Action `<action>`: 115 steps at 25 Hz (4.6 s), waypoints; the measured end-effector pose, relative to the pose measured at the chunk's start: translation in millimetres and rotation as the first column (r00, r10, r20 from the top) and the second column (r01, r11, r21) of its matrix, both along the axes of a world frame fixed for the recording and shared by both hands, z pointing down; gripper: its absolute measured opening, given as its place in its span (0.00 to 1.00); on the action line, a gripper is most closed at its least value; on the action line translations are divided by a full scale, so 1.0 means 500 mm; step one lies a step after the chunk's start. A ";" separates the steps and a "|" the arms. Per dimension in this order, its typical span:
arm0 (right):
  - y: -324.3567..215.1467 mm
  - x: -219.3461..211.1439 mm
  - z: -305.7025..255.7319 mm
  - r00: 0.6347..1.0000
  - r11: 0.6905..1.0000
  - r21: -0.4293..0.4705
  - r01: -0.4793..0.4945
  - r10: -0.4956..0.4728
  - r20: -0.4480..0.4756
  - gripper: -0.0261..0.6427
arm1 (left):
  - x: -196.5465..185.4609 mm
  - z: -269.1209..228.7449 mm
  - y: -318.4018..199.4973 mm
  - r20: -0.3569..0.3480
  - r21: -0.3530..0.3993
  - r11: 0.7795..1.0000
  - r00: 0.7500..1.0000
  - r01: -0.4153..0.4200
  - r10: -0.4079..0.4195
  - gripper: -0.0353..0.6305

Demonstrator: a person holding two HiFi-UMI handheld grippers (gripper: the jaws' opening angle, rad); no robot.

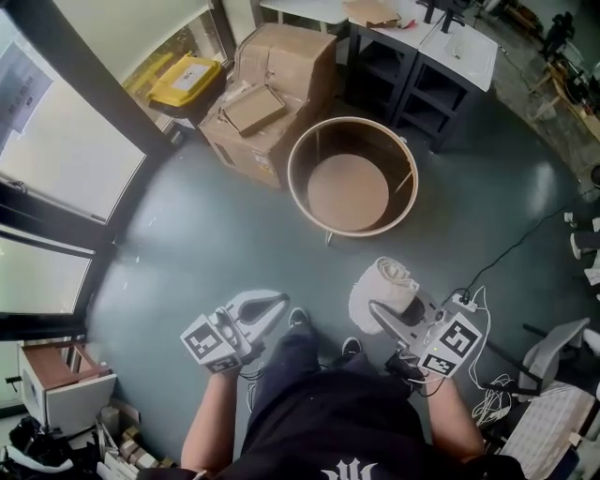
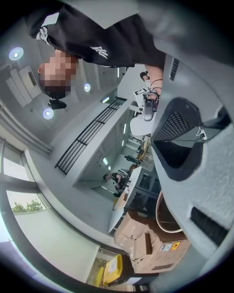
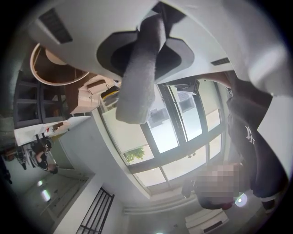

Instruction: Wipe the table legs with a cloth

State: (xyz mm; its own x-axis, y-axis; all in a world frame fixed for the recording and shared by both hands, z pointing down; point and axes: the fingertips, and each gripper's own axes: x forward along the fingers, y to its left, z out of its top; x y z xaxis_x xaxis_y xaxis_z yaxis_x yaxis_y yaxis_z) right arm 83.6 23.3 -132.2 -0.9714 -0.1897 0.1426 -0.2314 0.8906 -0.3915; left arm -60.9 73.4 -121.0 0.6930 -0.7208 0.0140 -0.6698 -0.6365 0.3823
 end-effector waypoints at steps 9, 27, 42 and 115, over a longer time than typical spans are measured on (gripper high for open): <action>-0.032 -0.151 0.003 0.991 0.997 -0.003 -0.073 0.072 -0.113 0.18 | -0.147 0.011 -0.095 -0.080 0.038 0.993 0.990 -0.116 0.118 0.06; -0.003 -0.051 0.100 0.966 0.986 -0.053 -0.156 0.141 -0.217 0.18 | 0.025 0.153 -0.160 -0.143 -0.027 0.953 0.945 -0.302 0.295 0.06; -0.185 0.066 0.259 0.977 0.988 0.016 0.156 -0.152 -0.149 0.18 | 0.187 0.272 -0.232 0.003 -0.188 0.980 0.997 -0.072 0.074 0.06; -0.370 -0.280 1.363 0.962 0.950 0.296 0.098 -0.014 -0.271 0.18 | -0.068 1.184 -0.273 0.383 0.079 0.850 0.803 -0.521 0.456 0.06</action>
